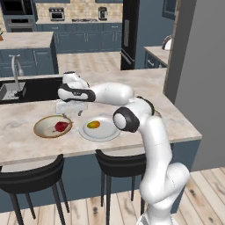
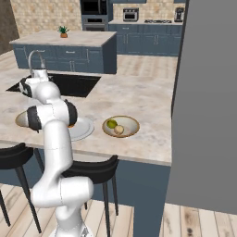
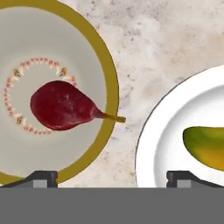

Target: Take the fruits from the plate on the dining counter and place two fruits in each bowl.

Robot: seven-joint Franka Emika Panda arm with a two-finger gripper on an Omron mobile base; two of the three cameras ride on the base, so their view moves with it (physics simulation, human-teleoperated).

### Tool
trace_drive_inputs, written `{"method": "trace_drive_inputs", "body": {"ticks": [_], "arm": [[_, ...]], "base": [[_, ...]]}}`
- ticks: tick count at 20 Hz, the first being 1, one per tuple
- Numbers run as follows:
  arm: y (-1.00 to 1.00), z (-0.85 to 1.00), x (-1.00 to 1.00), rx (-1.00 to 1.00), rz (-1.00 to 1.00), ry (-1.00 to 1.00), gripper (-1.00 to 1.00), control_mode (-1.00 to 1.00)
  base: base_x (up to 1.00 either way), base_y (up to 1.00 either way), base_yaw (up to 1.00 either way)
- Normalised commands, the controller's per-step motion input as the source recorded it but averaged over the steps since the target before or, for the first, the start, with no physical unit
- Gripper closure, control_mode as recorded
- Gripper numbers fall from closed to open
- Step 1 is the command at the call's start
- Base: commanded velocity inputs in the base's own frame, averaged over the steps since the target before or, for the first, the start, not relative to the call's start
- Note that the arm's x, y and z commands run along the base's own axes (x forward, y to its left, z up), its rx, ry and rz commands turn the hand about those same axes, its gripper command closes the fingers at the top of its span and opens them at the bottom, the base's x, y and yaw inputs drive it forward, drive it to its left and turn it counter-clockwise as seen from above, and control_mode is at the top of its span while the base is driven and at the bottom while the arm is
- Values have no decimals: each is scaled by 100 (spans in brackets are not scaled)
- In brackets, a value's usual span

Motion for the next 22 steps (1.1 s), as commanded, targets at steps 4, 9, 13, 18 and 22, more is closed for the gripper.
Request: {"method": "trace_drive_inputs", "body": {"ticks": [4,9,13,18,22], "arm": [[-93,0,-38,2,-41,0,-100,-100],[-57,-12,-6,0,-39,0,-100,-100],[-22,-23,1,0,-36,0,-100,-100],[-16,-1,10,-1,-30,4,-100,-100],[-14,-17,20,-5,-20,0,-100,-100]], "base": [[0,0,0],[0,0,0],[0,0,0],[0,0,0],[0,0,0]]}}
